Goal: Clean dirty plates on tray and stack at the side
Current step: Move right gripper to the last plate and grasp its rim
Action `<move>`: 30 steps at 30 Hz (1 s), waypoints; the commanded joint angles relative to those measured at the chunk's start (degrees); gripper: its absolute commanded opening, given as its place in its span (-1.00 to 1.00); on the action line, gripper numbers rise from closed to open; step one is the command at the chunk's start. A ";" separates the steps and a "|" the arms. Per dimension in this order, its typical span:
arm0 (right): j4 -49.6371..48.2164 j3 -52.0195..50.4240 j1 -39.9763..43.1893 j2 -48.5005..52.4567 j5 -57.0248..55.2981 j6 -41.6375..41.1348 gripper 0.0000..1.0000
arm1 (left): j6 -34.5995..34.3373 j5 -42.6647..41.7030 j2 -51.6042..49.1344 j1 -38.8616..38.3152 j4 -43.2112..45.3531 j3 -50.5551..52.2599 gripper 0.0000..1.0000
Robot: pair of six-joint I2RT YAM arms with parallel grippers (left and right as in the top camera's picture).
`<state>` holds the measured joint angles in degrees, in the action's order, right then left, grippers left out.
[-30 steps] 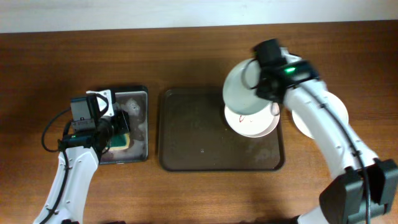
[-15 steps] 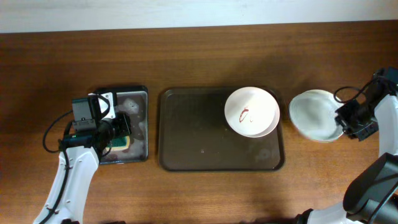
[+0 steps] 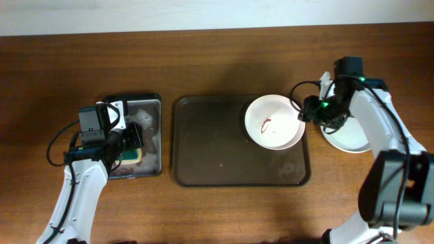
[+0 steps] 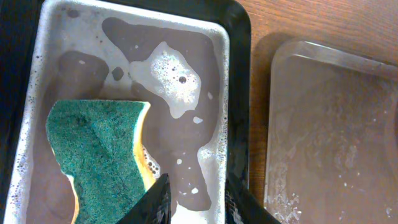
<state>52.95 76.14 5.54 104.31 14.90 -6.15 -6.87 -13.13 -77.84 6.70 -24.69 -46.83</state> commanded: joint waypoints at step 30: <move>0.68 -0.72 -5.49 9.53 2.78 -5.27 -0.30 | 0.11 0.90 -0.09 -0.22 -0.33 -0.04 -0.44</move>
<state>53.93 75.79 2.59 113.67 15.94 -11.20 -6.87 -12.62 -77.84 6.70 -25.08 -46.83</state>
